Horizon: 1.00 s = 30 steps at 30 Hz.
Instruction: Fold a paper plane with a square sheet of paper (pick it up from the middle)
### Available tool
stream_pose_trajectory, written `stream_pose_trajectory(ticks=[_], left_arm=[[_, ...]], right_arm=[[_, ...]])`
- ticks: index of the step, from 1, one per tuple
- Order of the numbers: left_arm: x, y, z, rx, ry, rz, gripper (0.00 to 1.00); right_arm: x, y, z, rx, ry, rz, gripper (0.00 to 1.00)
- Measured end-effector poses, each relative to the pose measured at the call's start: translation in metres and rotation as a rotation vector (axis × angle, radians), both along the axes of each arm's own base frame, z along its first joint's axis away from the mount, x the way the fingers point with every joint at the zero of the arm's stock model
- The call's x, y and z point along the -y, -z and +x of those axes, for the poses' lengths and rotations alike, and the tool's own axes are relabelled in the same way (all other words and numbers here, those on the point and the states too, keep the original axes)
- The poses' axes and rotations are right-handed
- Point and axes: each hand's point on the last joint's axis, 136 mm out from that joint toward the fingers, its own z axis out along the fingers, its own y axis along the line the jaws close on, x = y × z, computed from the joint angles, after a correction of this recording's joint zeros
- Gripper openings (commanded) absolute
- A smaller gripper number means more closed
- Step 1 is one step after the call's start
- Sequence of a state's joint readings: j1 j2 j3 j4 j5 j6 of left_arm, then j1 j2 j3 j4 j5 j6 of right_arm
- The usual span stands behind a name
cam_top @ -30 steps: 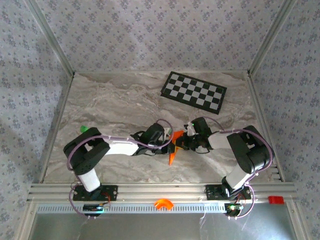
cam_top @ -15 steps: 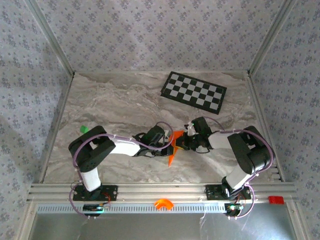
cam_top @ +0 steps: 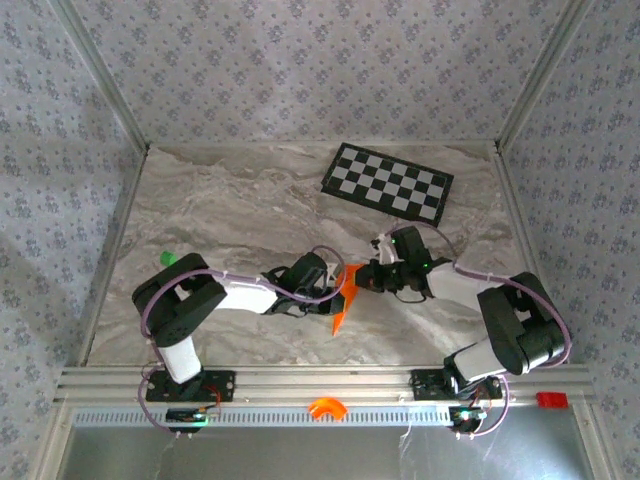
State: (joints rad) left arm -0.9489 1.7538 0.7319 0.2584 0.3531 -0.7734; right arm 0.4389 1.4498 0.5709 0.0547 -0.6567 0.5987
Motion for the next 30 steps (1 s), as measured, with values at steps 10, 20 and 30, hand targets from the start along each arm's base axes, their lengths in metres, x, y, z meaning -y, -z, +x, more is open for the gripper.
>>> stream_pose_trajectory(ticks=[10, 20, 30], left_arm=[[-0.002, 0.0, -0.001, -0.003, 0.01, 0.012, 0.0], [-0.003, 0.001, -0.001, 0.001, 0.018, 0.013, 0.0], [-0.003, 0.002, -0.002, 0.002, 0.021, 0.006, 0.0]], right_arm=[[-0.002, 0.04, 0.0, -0.084, -0.032, -0.069, 0.04], [0.014, 0.04, 0.027, -0.099, 0.018, -0.043, 0.05], [0.034, 0.04, 0.062, -0.121, 0.097, -0.034, 0.05]])
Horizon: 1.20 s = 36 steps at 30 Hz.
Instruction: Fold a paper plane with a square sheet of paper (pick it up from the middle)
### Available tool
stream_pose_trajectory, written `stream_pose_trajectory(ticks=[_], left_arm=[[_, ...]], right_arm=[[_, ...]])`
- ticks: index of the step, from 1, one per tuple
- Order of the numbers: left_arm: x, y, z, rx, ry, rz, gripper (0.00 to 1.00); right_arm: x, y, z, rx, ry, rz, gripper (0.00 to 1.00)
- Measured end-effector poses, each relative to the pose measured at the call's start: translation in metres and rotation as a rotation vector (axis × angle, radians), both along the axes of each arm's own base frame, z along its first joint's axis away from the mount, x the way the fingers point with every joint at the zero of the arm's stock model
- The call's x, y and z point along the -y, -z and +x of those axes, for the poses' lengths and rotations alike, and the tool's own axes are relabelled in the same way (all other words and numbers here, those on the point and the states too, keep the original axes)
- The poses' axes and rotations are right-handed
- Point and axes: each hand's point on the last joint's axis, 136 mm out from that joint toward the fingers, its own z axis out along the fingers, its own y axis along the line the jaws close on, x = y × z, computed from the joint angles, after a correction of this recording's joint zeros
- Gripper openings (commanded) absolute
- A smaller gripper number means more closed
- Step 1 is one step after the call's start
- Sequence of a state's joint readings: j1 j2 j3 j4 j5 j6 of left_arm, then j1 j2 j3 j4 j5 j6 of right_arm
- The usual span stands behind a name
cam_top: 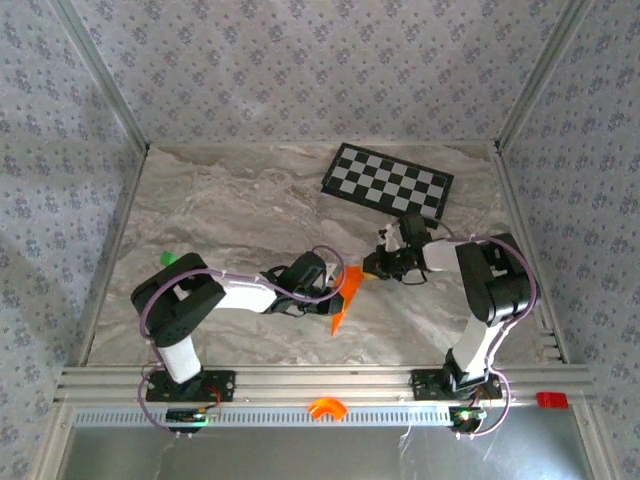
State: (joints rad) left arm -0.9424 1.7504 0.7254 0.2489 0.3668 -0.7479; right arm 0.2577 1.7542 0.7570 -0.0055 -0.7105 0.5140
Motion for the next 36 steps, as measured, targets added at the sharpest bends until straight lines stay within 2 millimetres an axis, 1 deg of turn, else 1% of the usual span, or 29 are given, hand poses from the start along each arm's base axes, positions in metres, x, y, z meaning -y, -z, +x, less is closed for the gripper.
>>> stream_pose_trajectory(ticks=[3, 8, 11, 13, 15, 17, 19, 21, 23, 25, 30, 36], left_arm=[[0.0, 0.0, 0.0, 0.002, 0.001, -0.004, 0.0], [0.001, 0.0, 0.0, 0.001, 0.002, -0.006, 0.0], [0.001, -0.001, 0.0, 0.001, 0.002, -0.006, 0.0], [0.001, -0.001, 0.0, 0.001, 0.002, -0.006, 0.0], [0.001, -0.001, 0.0, 0.001, 0.002, -0.005, 0.0], [0.001, -0.001, 0.0, 0.001, 0.002, -0.004, 0.0], [0.001, -0.001, 0.0, 0.0, 0.003, -0.003, 0.0], [0.001, -0.001, 0.0, -0.001, 0.004, 0.0, 0.0], [0.0, -0.001, 0.0, -0.001, 0.005, 0.002, 0.0], [0.0, -0.001, 0.0, -0.002, 0.005, 0.003, 0.0], [0.0, -0.001, -0.001, -0.003, 0.005, 0.005, 0.0], [0.0, -0.002, -0.001, -0.008, 0.007, 0.018, 0.0]], right_arm=[[0.008, 0.001, 0.012, 0.004, 0.03, -0.003, 0.05], [0.017, -0.001, 0.021, 0.011, 0.06, -0.005, 0.06], [0.024, -0.005, 0.027, 0.03, 0.085, -0.026, 0.07], [0.025, -0.016, 0.028, 0.06, 0.089, -0.033, 0.09], [0.022, -0.032, 0.03, 0.107, 0.082, -0.026, 0.09], [0.015, -0.048, 0.029, 0.155, 0.063, -0.011, 0.1], [0.003, -0.055, 0.023, 0.181, 0.026, 0.005, 0.1], [-0.011, -0.052, 0.012, 0.177, -0.019, 0.011, 0.09], [-0.023, -0.043, -0.003, 0.153, -0.064, 0.009, 0.09], [-0.029, -0.031, -0.014, 0.118, -0.09, 0.002, 0.08], [-0.024, 0.001, -0.026, 0.032, -0.091, -0.029, 0.05], [-0.023, 0.001, -0.024, 0.03, -0.087, -0.02, 0.03]])
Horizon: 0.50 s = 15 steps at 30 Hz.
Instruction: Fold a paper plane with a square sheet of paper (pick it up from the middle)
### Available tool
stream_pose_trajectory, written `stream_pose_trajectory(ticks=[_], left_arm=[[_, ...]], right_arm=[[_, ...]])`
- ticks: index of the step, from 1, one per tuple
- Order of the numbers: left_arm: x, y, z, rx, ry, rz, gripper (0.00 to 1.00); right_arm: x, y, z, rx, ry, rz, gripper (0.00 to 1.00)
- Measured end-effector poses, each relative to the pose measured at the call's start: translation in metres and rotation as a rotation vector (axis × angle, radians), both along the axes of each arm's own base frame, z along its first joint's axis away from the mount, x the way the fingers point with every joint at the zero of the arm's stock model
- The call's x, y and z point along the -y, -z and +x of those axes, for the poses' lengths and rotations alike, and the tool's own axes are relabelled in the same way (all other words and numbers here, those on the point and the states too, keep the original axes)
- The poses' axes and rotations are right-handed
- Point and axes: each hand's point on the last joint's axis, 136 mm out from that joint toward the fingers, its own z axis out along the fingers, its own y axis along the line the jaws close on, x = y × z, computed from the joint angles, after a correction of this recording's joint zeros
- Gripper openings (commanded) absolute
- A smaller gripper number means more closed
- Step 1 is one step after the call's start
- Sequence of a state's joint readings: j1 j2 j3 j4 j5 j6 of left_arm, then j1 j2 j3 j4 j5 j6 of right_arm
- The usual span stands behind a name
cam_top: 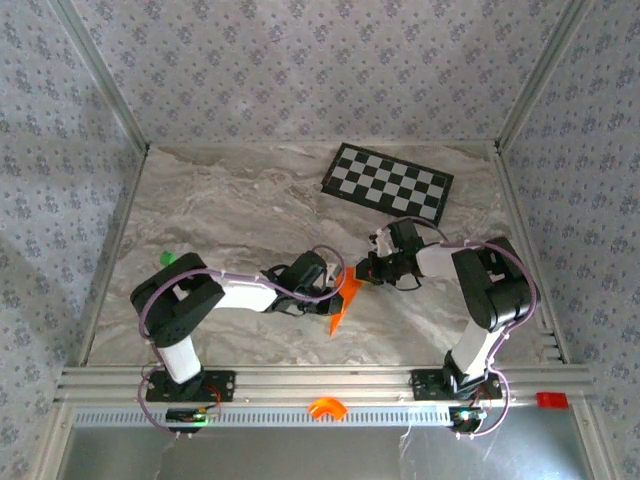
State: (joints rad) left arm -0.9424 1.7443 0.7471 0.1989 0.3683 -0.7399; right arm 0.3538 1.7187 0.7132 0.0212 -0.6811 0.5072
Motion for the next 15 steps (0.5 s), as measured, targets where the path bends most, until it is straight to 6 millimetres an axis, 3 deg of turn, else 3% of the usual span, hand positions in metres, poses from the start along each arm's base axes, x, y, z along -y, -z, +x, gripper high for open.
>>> stream_pose_trajectory(ticks=[11, 15], left_arm=[[-0.016, -0.005, -0.005, -0.023, -0.009, 0.09, 0.02], [-0.011, -0.018, 0.001, -0.023, -0.017, 0.081, 0.02]], right_arm=[[0.0, 0.001, -0.001, 0.012, -0.002, 0.01, 0.02], [-0.001, 0.0, -0.001, 0.015, -0.002, 0.017, 0.02]])
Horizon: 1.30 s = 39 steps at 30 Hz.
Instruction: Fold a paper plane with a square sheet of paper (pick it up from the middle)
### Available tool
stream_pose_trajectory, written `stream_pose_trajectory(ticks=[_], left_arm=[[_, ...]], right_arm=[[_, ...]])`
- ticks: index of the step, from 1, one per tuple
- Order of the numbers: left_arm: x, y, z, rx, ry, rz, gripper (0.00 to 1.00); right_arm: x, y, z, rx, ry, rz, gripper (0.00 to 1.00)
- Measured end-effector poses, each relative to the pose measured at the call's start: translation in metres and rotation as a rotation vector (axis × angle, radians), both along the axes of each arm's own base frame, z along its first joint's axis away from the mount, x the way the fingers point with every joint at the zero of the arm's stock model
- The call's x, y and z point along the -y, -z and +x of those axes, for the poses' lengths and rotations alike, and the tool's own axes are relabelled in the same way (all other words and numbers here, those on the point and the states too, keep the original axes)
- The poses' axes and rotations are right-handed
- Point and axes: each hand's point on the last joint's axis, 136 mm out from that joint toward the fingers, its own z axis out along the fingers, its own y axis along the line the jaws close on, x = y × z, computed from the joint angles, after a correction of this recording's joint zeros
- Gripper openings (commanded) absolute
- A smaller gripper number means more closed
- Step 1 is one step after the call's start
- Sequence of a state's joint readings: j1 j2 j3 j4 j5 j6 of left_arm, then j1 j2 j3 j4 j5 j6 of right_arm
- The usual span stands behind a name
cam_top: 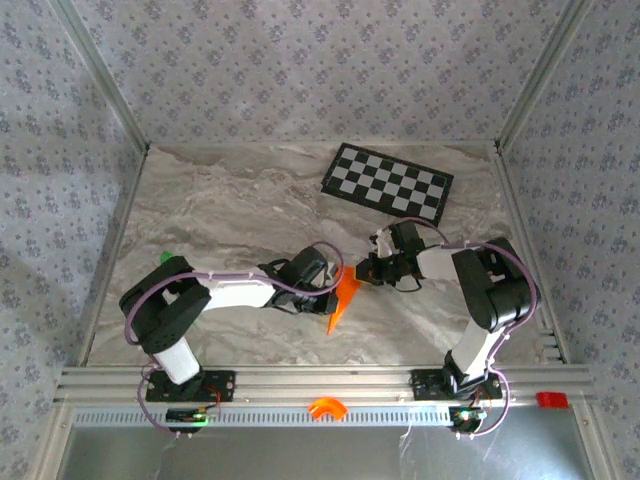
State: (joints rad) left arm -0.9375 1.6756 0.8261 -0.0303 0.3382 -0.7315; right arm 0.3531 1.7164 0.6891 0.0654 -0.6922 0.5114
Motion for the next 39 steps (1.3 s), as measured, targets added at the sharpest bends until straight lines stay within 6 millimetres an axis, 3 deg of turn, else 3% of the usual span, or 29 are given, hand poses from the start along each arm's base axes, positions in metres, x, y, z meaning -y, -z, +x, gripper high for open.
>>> stream_pose_trajectory(ticks=[7, 9, 12, 17, 24, 33, 39], left_arm=[[0.037, -0.04, 0.019, 0.018, 0.017, -0.125, 0.01], [0.047, -0.039, 0.023, 0.011, 0.028, -0.139, 0.01], [0.05, -0.019, 0.022, -0.024, 0.037, -0.113, 0.0], [0.043, 0.016, 0.016, -0.077, 0.03, -0.055, 0.0], [0.035, 0.016, 0.007, -0.037, 0.015, -0.092, 0.0], [0.011, 0.017, -0.031, -0.016, 0.059, -0.005, 0.0], [-0.019, 0.018, -0.056, -0.019, 0.074, 0.066, 0.0]], right_arm=[[0.0, 0.0, 0.0, 0.001, 0.003, 0.002, 0.02], [0.0, 0.0, 0.0, -0.001, 0.005, 0.003, 0.02], [0.0, 0.0, 0.0, -0.003, 0.01, 0.005, 0.02], [0.0, 0.0, 0.0, -0.005, 0.013, 0.007, 0.02], [0.001, 0.001, 0.0, -0.003, 0.015, 0.007, 0.02], [0.001, 0.0, 0.001, -0.001, 0.016, 0.011, 0.02], [0.001, 0.0, 0.001, -0.001, 0.015, 0.012, 0.02]])
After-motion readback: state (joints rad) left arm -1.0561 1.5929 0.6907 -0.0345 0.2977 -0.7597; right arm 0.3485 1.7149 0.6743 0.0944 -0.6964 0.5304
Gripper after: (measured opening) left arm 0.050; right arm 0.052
